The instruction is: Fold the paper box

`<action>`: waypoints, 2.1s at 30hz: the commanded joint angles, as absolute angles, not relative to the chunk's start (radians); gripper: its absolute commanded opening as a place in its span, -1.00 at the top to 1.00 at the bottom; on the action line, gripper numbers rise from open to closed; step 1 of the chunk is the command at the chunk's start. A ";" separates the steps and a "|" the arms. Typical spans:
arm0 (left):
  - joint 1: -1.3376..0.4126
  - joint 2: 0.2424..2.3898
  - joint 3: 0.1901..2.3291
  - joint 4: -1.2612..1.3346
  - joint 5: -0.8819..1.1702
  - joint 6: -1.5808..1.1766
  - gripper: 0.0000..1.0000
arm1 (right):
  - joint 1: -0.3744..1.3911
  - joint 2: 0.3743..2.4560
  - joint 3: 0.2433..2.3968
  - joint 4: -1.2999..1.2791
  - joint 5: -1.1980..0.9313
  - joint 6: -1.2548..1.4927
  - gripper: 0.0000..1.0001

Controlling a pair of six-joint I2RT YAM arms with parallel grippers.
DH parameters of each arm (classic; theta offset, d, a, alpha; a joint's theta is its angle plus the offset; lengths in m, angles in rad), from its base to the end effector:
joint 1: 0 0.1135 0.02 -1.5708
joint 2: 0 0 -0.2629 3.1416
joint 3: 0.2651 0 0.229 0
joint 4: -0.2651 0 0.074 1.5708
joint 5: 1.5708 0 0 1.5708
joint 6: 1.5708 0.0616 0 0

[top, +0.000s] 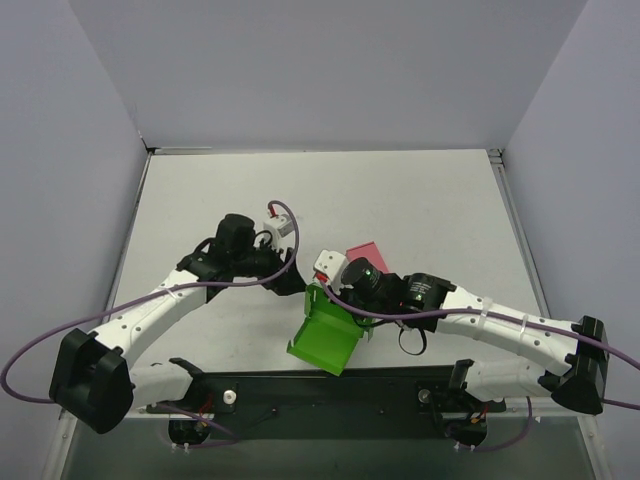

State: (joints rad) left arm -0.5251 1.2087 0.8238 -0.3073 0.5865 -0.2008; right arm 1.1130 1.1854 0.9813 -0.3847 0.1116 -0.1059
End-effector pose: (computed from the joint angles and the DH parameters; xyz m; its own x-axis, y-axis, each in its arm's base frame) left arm 0.1998 -0.1552 0.2520 -0.6980 0.2124 -0.6839 0.6603 0.5607 -0.4997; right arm 0.1220 0.2322 0.2960 -0.1542 -0.5506 -0.8204 -0.8717 0.4667 -0.1494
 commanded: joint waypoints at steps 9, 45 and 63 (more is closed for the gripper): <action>-0.581 1.276 0.842 -0.311 0.479 -0.138 -0.38 | 1.126 1.218 0.876 -0.209 0.201 -0.110 0.63; -0.687 1.316 0.775 -0.442 0.252 -0.189 -0.40 | 1.380 1.384 0.661 0.121 0.638 -0.241 0.63; -0.680 1.394 0.819 -0.425 0.278 -0.166 -0.43 | 1.388 1.425 0.657 0.167 0.729 -0.264 0.64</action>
